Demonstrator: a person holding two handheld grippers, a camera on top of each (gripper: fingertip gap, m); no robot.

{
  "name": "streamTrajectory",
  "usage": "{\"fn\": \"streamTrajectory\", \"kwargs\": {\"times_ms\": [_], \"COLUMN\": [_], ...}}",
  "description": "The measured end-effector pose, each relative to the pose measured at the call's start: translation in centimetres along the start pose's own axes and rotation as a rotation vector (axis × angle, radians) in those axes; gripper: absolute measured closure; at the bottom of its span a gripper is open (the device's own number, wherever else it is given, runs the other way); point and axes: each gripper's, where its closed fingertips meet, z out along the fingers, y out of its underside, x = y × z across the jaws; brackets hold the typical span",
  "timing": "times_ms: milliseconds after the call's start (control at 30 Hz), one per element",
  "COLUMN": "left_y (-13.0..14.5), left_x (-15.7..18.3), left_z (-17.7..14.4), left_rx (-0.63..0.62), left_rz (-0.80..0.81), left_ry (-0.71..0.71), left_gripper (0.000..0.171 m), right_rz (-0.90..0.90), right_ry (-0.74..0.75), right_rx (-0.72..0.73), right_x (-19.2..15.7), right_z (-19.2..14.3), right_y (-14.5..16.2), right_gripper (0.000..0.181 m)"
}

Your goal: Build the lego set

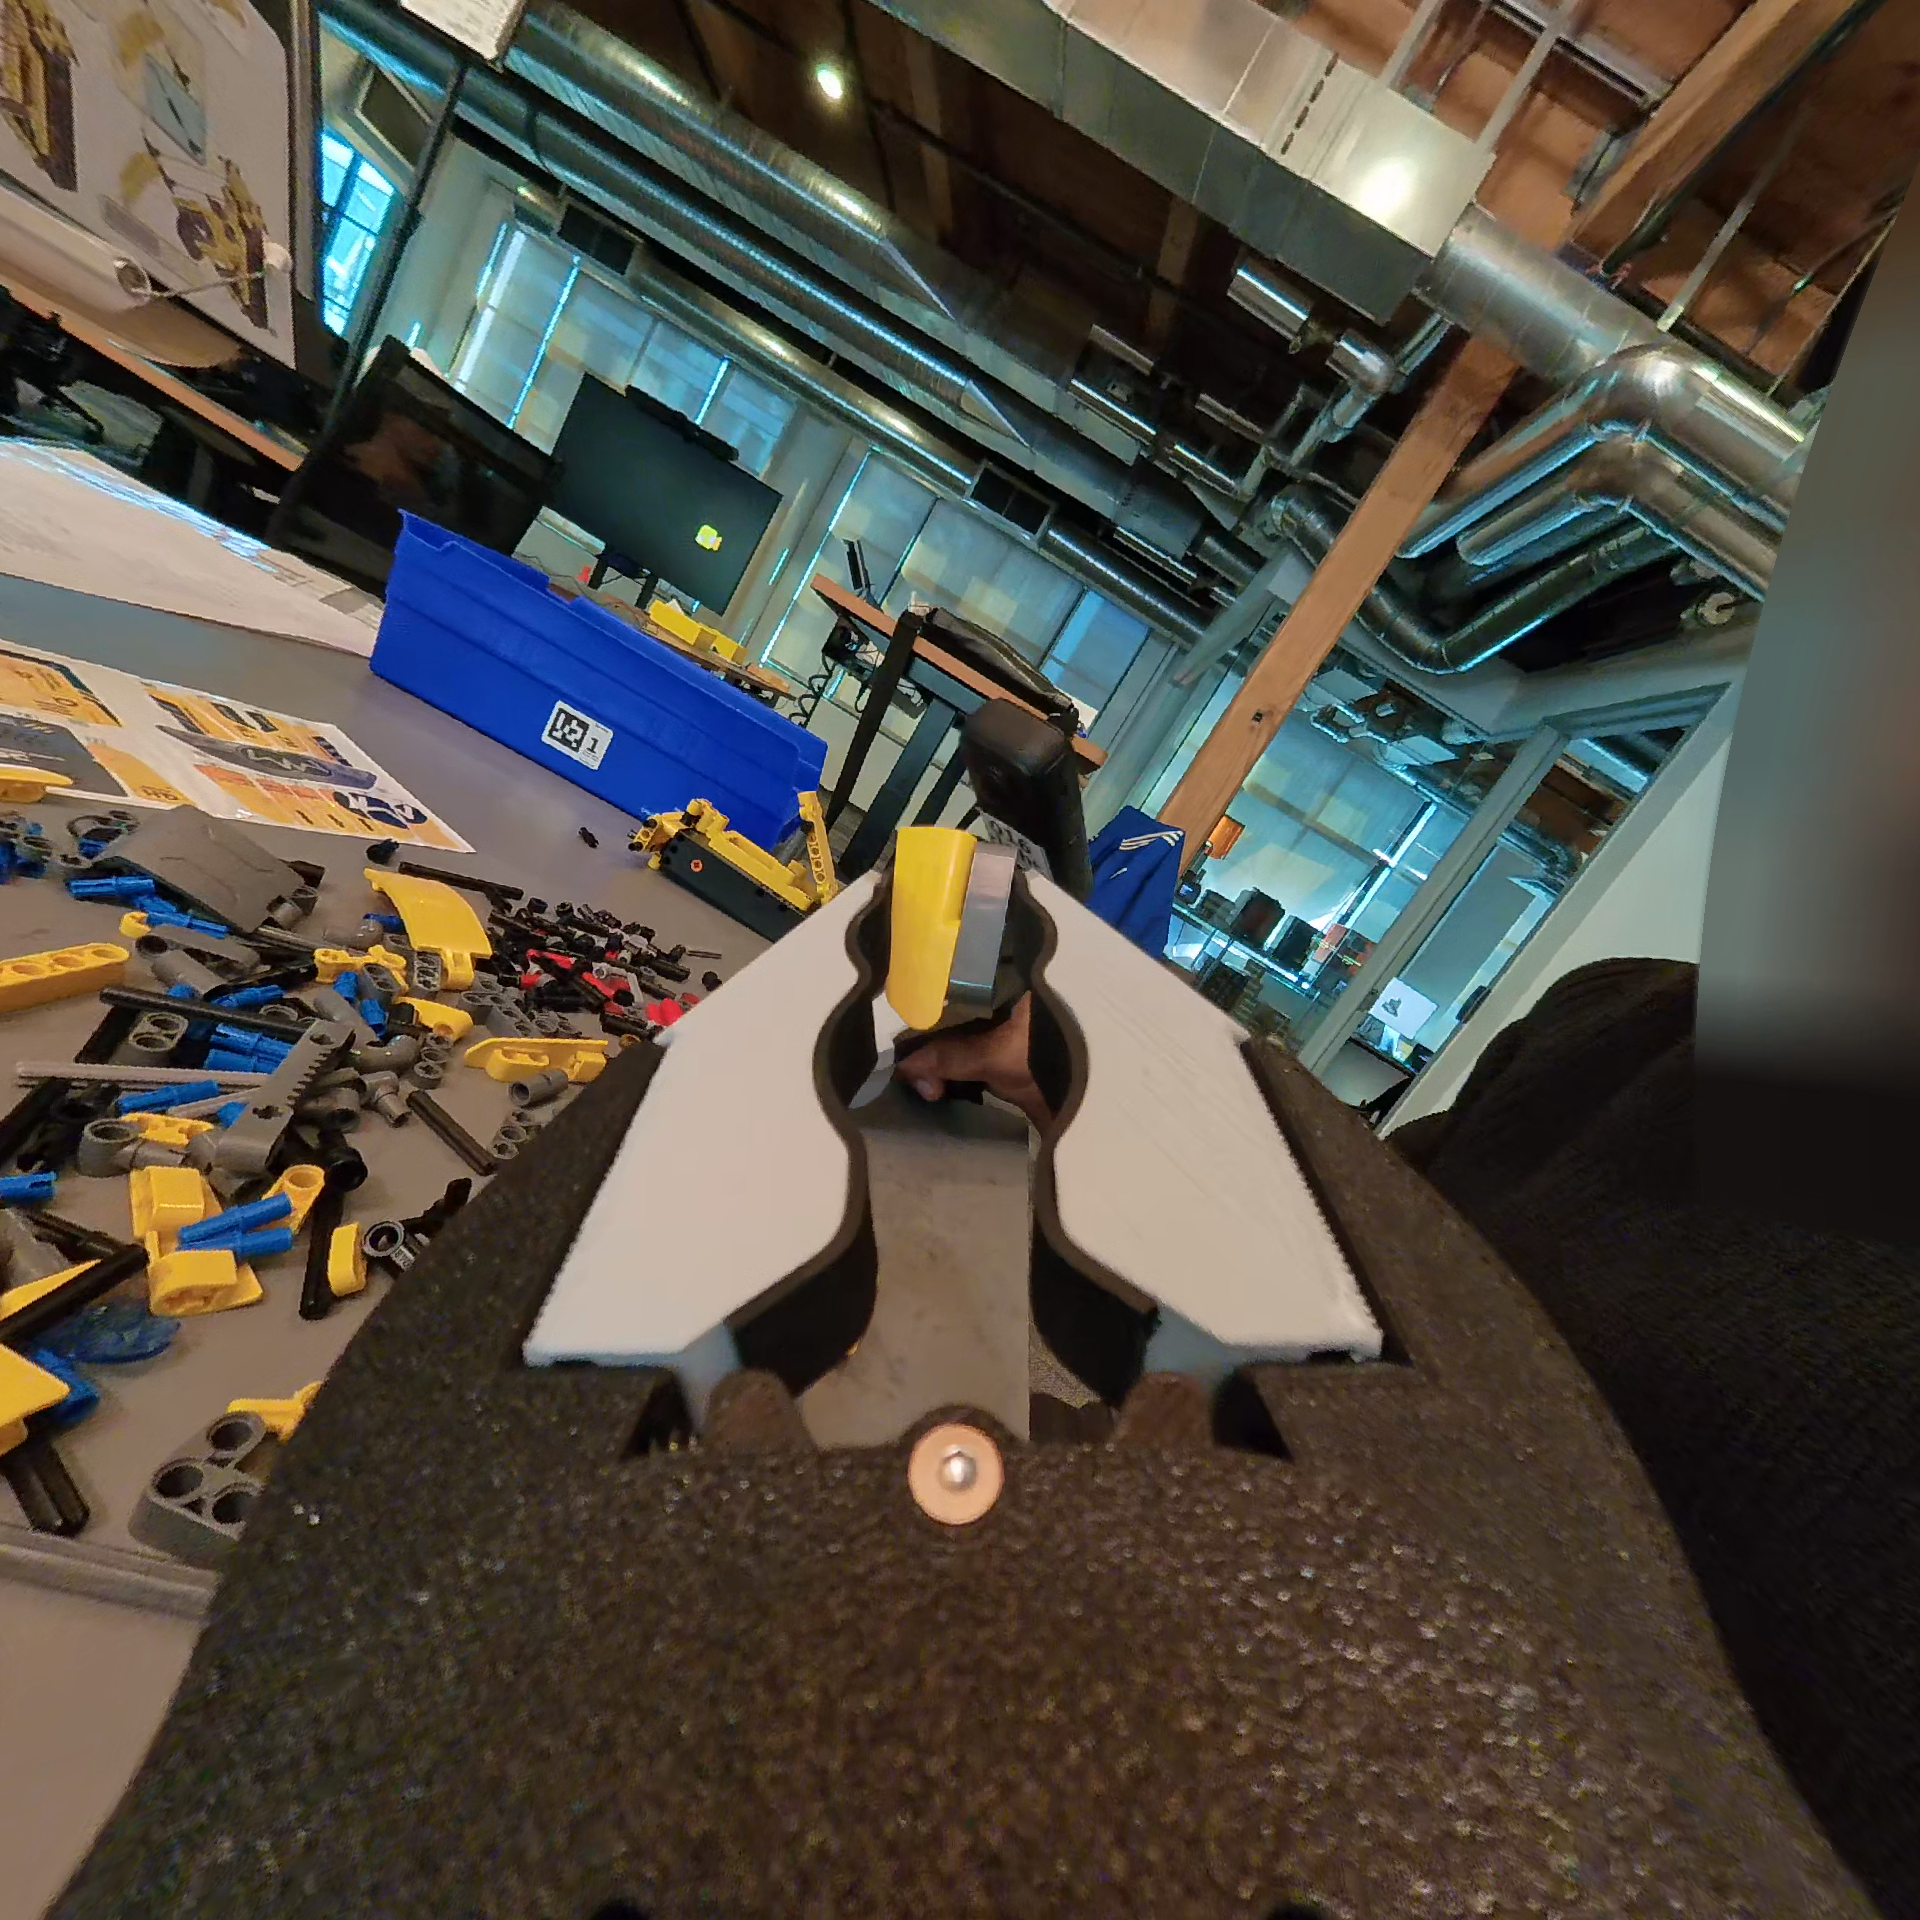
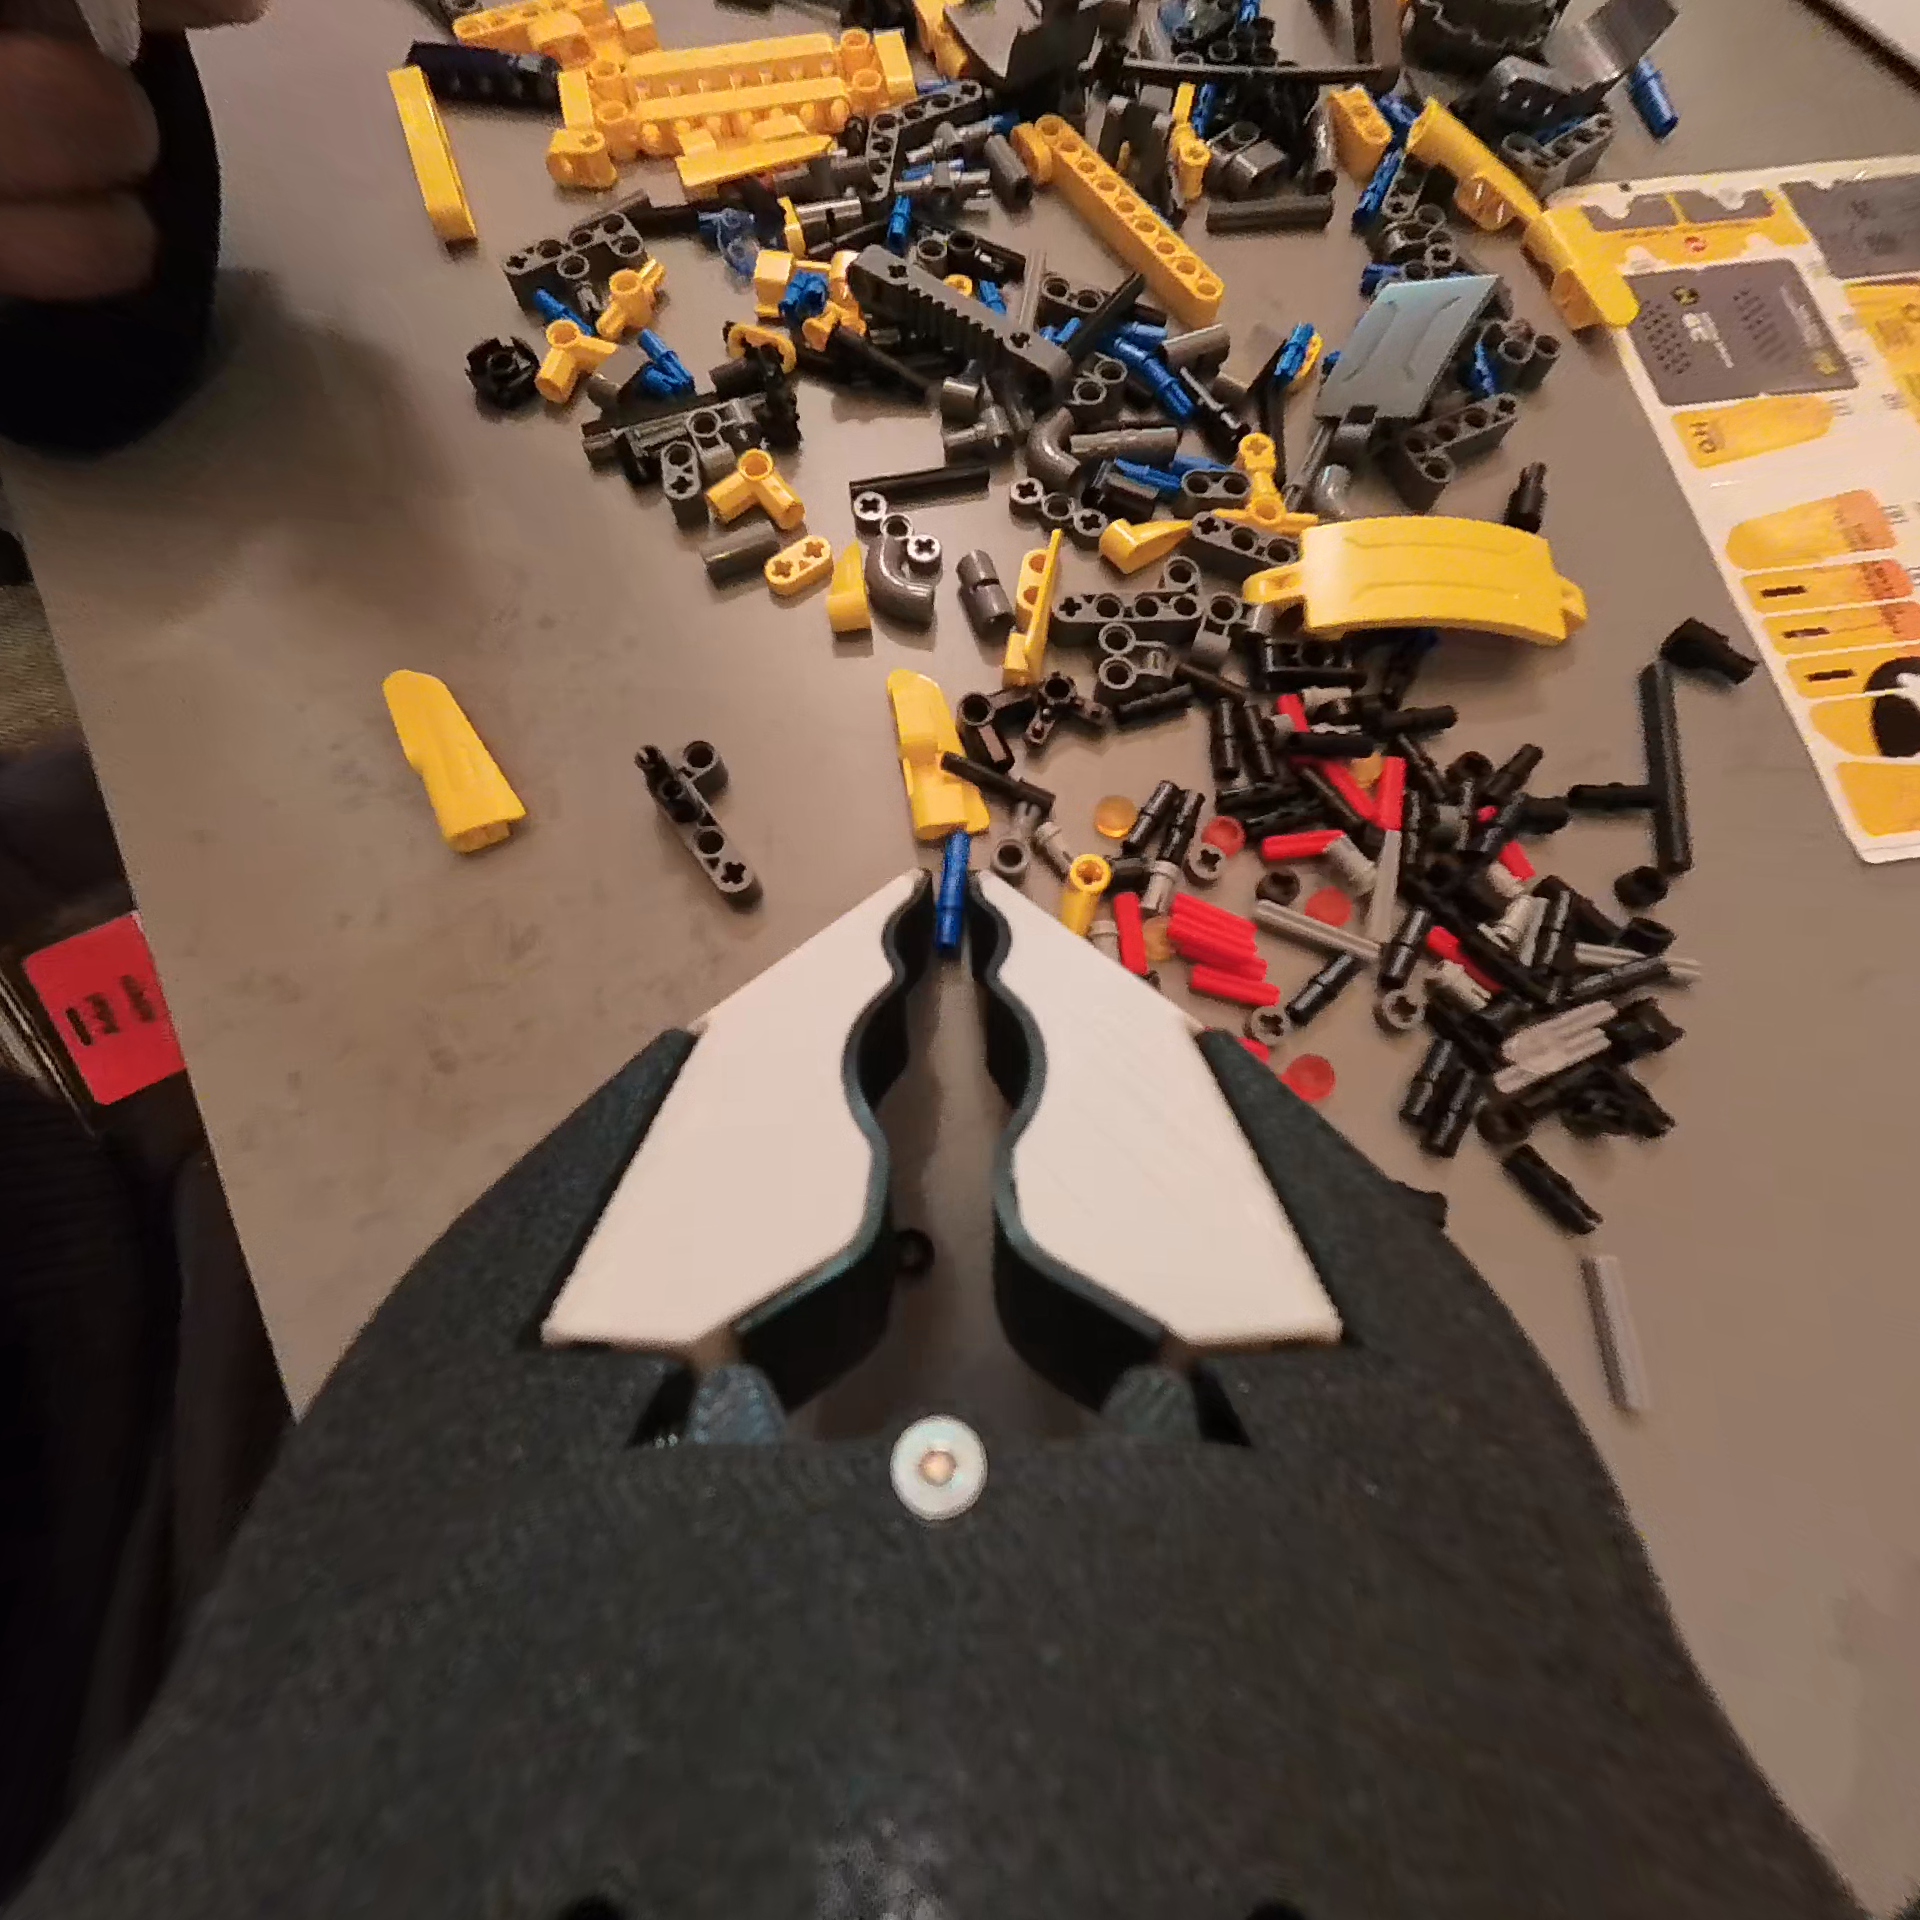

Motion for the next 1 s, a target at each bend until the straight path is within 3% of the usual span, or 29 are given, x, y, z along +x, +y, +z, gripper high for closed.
{"fn": "streamTrajectory", "kwargs": {"times_ms": [233,367,533,767,900,1000], "left_y": [-0.4,-0.7,-4.8,-9.6,-9.0,-7.4], "left_x": [-0.4,-2.5,-5.0,-8.4,-9.4,-8.8], "left_z": [-0.2,-0.6,-0.6,2.6,3.9,3.4], "left_rx": [0.025,-0.059,-0.199,-0.265,-0.337,-0.369], "left_rz": [-0.013,-0.042,0.163,0.229,0.31,0.358], "left_ry": [-0.025,-0.204,-0.381,-0.281,-0.216,-0.186], "left_gripper": [0.149,0.149,0.149,0.149,0.15,0.149], "right_rz": [-0.008,0.0,-0.149,-0.237,-0.357,-0.351], "right_ry": [-0.02,-0.036,0.023,-0.122,-0.043,-0.036], "right_rx": [0.042,0.099,0.09,0.207,0.274,0.273], "right_x": [-0.3,0.3,2.6,2.7,3.6,3.6], "right_z": [-0.4,-1.3,-1.0,1.1,1.8,2.4], "right_y": [-0.5,-1.6,-5.0,-12.3,-14.4,-14.2], "right_gripper": [0.17,0.164,0.165,0.165,0.165,0.166]}}
